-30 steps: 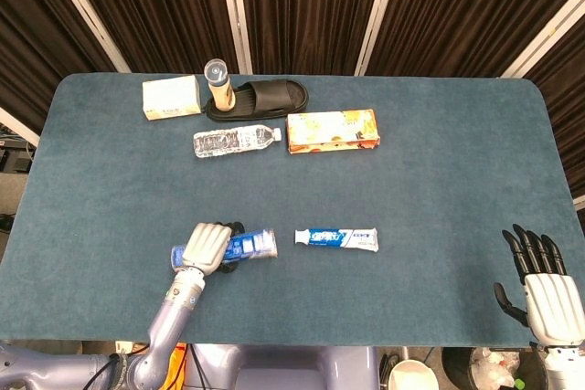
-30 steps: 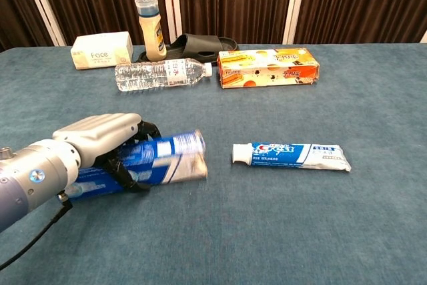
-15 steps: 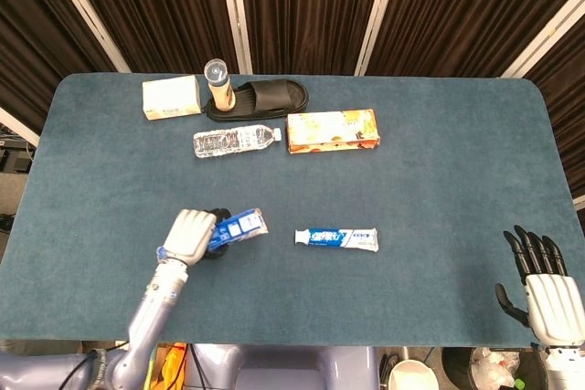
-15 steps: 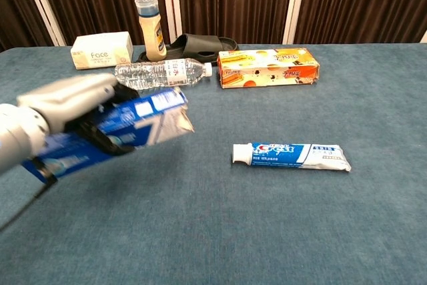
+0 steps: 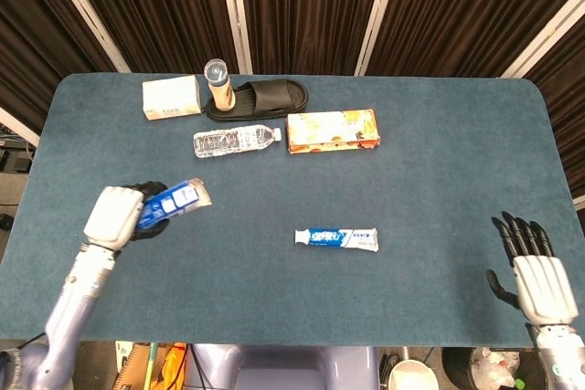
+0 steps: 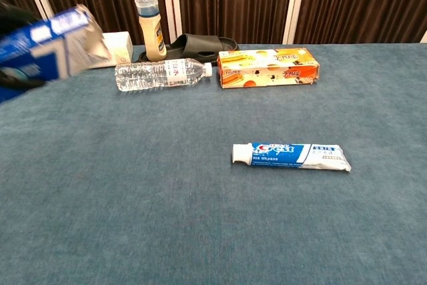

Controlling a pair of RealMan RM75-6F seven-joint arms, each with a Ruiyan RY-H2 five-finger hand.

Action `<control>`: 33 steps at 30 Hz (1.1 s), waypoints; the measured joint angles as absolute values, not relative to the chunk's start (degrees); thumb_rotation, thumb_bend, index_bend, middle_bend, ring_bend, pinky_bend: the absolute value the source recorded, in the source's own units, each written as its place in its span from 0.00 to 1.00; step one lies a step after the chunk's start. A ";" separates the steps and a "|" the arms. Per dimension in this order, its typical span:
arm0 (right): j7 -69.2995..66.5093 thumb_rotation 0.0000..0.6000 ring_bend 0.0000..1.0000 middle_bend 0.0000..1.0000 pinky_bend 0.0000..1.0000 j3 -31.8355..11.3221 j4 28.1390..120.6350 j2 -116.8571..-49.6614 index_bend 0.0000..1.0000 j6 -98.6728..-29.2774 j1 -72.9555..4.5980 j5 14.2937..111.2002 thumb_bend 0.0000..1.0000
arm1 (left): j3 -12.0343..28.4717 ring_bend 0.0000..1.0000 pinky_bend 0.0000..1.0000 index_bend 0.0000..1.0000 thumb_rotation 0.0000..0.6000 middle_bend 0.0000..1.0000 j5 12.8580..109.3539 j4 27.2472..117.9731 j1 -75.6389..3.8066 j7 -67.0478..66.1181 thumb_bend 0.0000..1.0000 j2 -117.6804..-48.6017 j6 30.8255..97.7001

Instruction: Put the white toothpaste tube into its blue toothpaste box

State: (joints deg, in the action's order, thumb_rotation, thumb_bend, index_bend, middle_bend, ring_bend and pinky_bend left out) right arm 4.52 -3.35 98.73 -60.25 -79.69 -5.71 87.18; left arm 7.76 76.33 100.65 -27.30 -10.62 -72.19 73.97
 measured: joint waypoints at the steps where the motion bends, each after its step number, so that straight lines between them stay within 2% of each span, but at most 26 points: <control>1: 5.28 1.00 0.00 0.00 0.00 -3.75 99.55 -60.15 0.00 -77.90 -6.84 86.54 0.39 | 7.87 0.59 0.63 0.48 1.00 0.60 76.87 100.45 -27.09 -9.26 0.43 -71.38 74.16; 8: 13.43 1.00 0.00 0.04 0.00 -6.35 104.47 -61.20 0.00 -66.31 -15.08 81.25 0.39 | 9.53 0.59 0.63 0.48 1.00 0.60 78.95 99.76 -25.89 -1.91 0.43 -69.03 76.08; 13: 20.99 1.00 0.00 0.05 0.00 -8.06 106.29 -65.57 0.00 -60.73 -20.44 75.39 0.39 | 10.23 0.58 0.62 0.48 1.00 0.60 78.85 100.11 -25.35 0.12 0.43 -68.13 76.45; 22: 33.18 1.00 0.00 0.04 0.00 -9.50 107.47 -76.70 0.00 -57.35 -27.74 62.72 0.39 | 11.13 0.58 0.62 0.48 1.00 0.60 78.35 99.97 -24.45 2.13 0.43 -67.11 77.23; 33: 38.02 1.00 0.00 0.05 0.00 -10.80 105.18 -84.41 0.00 -57.58 -33.59 51.00 0.39 | 12.23 0.58 0.62 0.48 1.00 0.60 77.63 99.18 -23.96 3.50 0.43 -66.55 77.68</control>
